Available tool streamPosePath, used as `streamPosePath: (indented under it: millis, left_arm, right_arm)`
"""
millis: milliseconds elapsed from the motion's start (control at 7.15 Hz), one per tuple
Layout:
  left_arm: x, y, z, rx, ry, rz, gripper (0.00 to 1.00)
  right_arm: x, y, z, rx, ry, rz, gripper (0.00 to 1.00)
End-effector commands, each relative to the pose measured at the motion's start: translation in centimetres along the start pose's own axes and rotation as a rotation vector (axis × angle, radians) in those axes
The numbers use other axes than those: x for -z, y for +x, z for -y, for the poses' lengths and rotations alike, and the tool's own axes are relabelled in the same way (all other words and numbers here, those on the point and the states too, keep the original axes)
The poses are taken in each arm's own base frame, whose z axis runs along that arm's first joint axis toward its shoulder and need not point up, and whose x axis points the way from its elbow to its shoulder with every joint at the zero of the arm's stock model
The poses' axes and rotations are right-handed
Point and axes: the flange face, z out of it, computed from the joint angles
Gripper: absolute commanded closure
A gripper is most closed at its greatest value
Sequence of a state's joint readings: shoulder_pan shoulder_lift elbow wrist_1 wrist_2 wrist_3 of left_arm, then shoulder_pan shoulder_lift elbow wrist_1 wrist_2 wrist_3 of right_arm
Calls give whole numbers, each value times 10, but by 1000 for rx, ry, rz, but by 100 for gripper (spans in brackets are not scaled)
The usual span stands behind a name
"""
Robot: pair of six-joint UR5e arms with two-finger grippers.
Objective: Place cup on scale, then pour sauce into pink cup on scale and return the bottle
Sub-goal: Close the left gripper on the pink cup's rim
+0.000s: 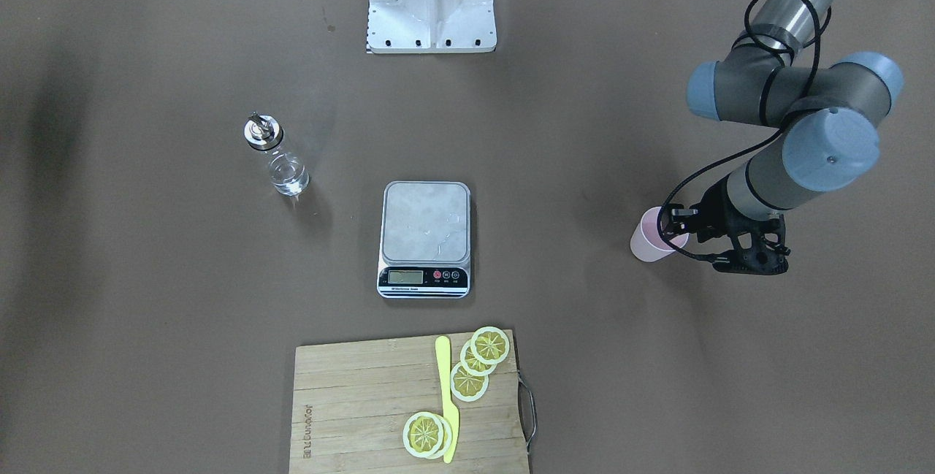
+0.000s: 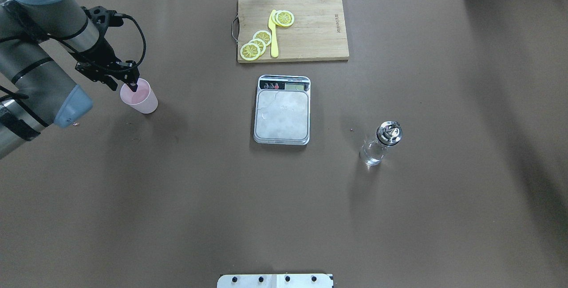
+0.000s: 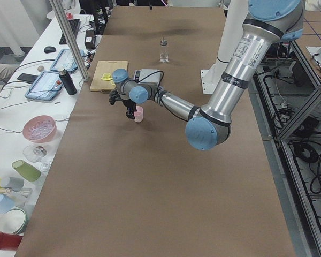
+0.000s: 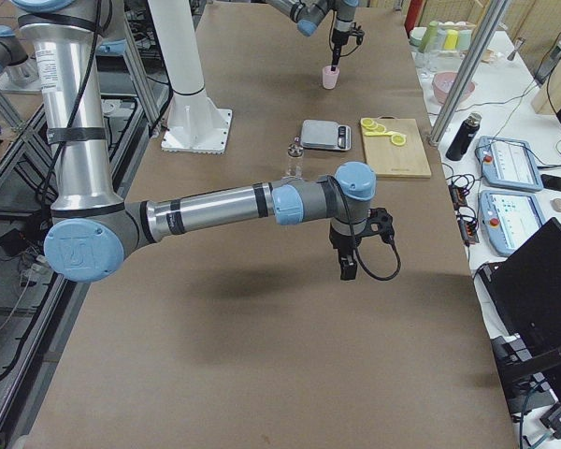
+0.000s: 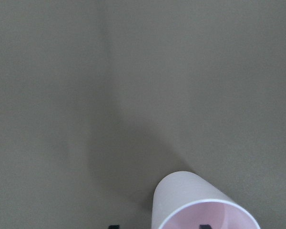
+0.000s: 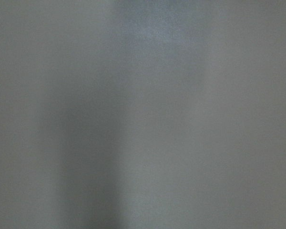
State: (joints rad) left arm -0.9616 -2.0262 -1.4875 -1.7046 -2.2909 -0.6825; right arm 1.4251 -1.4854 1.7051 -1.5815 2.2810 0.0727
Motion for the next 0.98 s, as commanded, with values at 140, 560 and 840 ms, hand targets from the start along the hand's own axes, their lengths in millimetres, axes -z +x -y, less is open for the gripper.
streamPosePath:
  millis: [140,560,840]
  left_arm:
    - [-11,9,-7,-32,-6,-9,60]
    - [-7,11,-8,-44,-1,-14,100]
    - [5,26,-6,-42,14,-26,100]
  right_arm:
    - [-1,1,1,1,-1,-2,0]
    - [0,0,2,2,0,0,0]
    - [0,0,1,3,1,0,0]
